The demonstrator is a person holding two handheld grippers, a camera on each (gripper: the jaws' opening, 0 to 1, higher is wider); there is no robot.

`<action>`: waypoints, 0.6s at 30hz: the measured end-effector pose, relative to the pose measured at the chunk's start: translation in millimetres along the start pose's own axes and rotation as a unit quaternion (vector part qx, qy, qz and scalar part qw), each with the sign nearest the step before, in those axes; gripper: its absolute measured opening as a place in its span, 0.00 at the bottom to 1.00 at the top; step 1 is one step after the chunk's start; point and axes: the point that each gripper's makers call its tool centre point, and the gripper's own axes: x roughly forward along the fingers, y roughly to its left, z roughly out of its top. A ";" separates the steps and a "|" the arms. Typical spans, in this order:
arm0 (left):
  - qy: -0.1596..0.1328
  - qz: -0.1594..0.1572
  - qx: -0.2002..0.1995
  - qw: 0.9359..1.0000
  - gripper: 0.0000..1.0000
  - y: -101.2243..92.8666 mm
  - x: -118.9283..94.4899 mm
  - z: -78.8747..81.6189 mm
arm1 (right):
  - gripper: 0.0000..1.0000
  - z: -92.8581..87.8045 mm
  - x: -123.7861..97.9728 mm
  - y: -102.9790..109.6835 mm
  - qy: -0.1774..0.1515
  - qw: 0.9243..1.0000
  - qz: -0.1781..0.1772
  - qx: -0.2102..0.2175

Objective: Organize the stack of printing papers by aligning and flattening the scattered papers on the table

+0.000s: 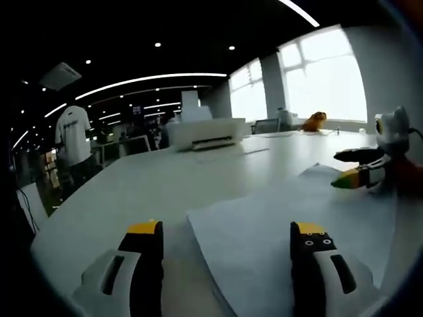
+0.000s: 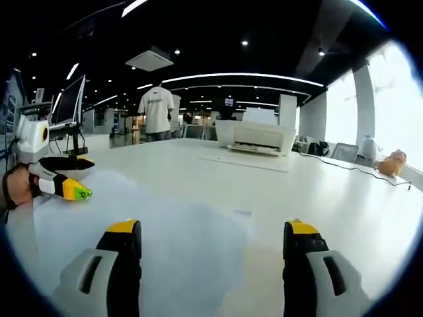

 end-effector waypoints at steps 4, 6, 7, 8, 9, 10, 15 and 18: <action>-0.001 0.001 -0.001 1.000 0.82 0.4 -0.2 0.2 | 0.88 2.1 -0.3 -0.4 -0.006 1.000 0.000 0.006; -0.002 0.001 -0.002 1.000 0.82 0.6 -0.2 0.4 | 0.89 3.2 -0.3 -0.4 -0.009 1.000 0.000 0.008; -0.003 0.002 -0.003 1.000 0.82 1.0 -0.2 0.8 | 0.89 3.3 -0.3 -0.4 -0.009 1.000 0.000 0.009; -0.004 0.002 -0.005 1.000 0.82 1.3 -0.3 1.2 | 0.89 3.4 -0.2 -0.5 -0.009 1.000 0.000 0.009; -0.005 0.002 -0.006 1.000 0.82 1.6 -0.4 1.6 | 0.89 3.6 -0.2 -0.5 -0.010 1.000 0.000 0.010; -0.006 0.003 -0.007 1.000 0.82 2.0 -0.4 2.0 | 0.90 3.7 -0.2 -0.5 -0.010 1.000 0.000 0.010; -0.009 0.004 -0.010 1.000 0.82 2.7 -0.8 3.2 | 0.90 4.4 -0.5 -0.7 -0.012 1.000 0.000 0.013; -0.009 0.004 -0.009 1.000 0.82 2.6 -0.7 3.1 | 0.90 5.0 -0.9 -0.2 -0.014 1.000 0.002 0.013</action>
